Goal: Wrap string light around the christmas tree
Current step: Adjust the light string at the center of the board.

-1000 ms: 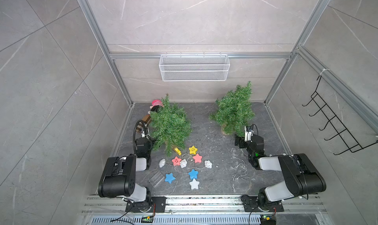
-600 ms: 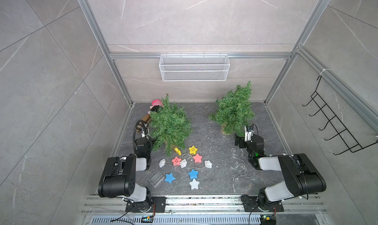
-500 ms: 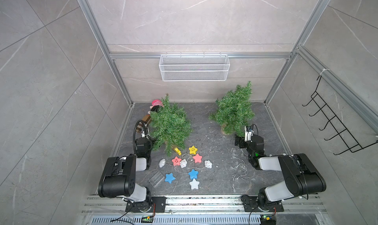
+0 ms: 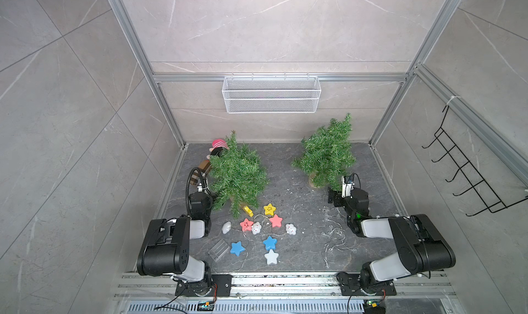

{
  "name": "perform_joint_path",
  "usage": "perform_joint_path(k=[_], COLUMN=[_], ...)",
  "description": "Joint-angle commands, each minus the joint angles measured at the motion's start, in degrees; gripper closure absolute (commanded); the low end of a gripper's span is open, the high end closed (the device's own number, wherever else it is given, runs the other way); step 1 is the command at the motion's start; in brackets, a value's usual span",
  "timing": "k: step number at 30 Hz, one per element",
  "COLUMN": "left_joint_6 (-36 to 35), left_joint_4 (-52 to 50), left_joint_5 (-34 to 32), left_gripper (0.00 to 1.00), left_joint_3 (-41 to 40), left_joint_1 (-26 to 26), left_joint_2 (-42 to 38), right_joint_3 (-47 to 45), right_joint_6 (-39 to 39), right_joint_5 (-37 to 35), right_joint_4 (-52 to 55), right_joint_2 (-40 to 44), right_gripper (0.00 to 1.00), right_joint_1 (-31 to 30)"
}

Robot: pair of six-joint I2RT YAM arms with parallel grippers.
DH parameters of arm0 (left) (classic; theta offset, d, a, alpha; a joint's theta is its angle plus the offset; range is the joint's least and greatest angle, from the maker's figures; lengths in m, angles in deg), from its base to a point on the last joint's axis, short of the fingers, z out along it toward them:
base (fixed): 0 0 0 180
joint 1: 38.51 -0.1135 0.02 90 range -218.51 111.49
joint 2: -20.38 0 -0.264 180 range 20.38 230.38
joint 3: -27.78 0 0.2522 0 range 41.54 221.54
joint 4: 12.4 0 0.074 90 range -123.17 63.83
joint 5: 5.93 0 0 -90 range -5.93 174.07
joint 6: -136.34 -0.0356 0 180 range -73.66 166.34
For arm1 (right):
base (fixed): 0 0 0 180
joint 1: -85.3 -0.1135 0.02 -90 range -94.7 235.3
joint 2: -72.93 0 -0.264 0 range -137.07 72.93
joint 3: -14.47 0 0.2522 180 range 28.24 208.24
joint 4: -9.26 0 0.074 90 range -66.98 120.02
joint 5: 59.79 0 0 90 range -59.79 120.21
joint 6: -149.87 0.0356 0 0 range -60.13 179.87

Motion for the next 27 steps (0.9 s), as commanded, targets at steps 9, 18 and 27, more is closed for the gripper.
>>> perform_joint_path(k=[9,18,27], left_joint_6=[-1.27,3.24,7.95], left_joint_4=[0.41,-20.65,-32.59], left_joint_5=[-2.56,-12.08,-18.64], left_gripper=[0.0,0.0,0.0], left_joint_3=[-1.53,-0.08,1.33], left_joint_1=[1.93,4.69,9.75], left_joint_2=[-7.01,-19.1,-28.91], right_joint_3=[0.03,2.7,16.46], right_joint_6=[-2.67,3.23,15.53], right_joint_5=[-1.92,-6.48,-12.33], right_joint_4=[6.6,26.04,60.39], right_joint_2=[10.06,20.36,25.19], right_gripper=[0.01,0.01,0.01], right_joint_1=[-3.39,-6.63,-8.44])
